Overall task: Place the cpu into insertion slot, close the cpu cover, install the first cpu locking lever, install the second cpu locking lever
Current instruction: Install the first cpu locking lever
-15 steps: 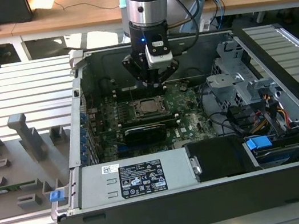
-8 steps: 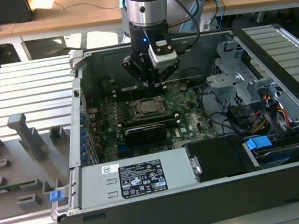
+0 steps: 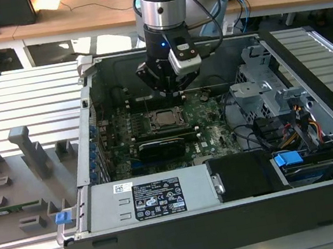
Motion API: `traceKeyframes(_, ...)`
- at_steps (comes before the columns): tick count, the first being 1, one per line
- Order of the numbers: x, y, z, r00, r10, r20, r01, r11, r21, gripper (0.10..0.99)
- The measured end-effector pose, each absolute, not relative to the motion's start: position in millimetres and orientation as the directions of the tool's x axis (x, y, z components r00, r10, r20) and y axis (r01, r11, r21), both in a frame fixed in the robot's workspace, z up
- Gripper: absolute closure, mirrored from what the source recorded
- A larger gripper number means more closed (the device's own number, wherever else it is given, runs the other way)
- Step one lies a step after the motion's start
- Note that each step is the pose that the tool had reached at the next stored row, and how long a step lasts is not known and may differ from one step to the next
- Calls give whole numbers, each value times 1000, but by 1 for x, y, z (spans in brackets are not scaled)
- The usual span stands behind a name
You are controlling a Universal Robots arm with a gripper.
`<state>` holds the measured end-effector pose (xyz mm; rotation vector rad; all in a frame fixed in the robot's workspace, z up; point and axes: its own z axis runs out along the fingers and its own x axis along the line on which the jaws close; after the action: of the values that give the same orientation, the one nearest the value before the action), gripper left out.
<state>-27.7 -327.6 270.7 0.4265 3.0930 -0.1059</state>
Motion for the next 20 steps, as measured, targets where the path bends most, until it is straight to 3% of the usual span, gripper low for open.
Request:
traceKeyframes(8, -28, -328, 271, -983, 181, -25, 182, 982, -57, 980)
traceKeyframes(12, -28, -328, 271, -987, 157, -18, 158, 987, -16, 980)
traceKeyframes(20, -28, -328, 271, -1000, -15, -18, -14, 1000, -17, 980)
